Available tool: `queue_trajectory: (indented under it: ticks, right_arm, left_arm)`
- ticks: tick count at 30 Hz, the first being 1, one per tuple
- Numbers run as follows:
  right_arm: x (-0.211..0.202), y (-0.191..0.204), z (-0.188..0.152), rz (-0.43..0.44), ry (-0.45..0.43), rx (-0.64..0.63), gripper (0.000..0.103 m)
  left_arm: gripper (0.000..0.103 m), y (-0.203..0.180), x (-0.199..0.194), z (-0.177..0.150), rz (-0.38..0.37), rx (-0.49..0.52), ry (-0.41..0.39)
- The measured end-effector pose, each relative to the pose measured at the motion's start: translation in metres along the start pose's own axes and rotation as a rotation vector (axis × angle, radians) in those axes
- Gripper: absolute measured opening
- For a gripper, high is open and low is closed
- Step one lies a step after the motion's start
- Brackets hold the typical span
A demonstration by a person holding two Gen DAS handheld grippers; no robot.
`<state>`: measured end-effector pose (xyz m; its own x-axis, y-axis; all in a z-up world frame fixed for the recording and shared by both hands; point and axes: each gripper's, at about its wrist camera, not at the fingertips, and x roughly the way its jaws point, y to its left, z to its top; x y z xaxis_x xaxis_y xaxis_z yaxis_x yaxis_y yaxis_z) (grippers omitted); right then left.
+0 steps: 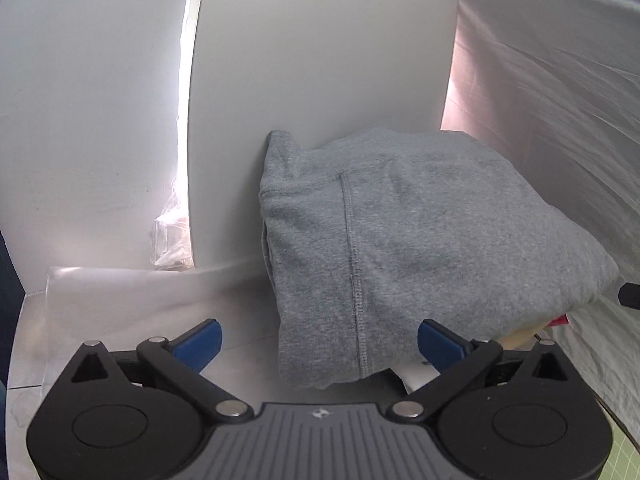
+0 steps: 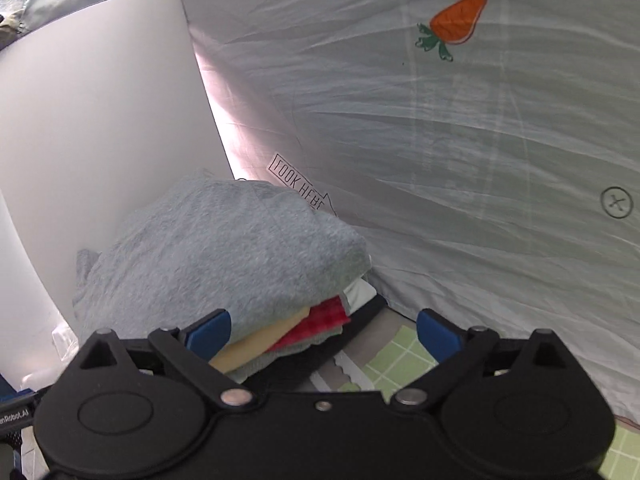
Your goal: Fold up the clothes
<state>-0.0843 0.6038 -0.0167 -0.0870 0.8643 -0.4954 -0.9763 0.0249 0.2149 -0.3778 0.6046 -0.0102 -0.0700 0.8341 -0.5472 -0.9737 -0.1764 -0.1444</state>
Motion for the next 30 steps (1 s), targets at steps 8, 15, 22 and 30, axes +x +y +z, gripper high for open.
queue_trajectory:
  ticks: [8, 15, 22, 30]
  right_arm:
    - [-0.099, 0.036, -0.054, -0.009, 0.053, 0.006, 0.101]
    - [-0.185, 0.055, -0.108, -0.087, 0.077, 0.058, 0.101]
    - [-0.256, 0.06, -0.15, -0.139, 0.082, 0.116, 0.101]
    - [-0.292, 0.073, -0.18, -0.18, 0.072, 0.098, 0.101]
  left_arm:
    - [0.103, 0.005, -0.061, -0.037, -0.026, 0.086, 0.08]
    - [0.103, 0.021, -0.147, -0.065, -0.052, 0.143, 0.077]
    - [0.103, 0.026, -0.216, -0.089, -0.123, 0.189, 0.074]
    - [0.103, 0.044, -0.253, -0.117, -0.134, 0.214, 0.081]
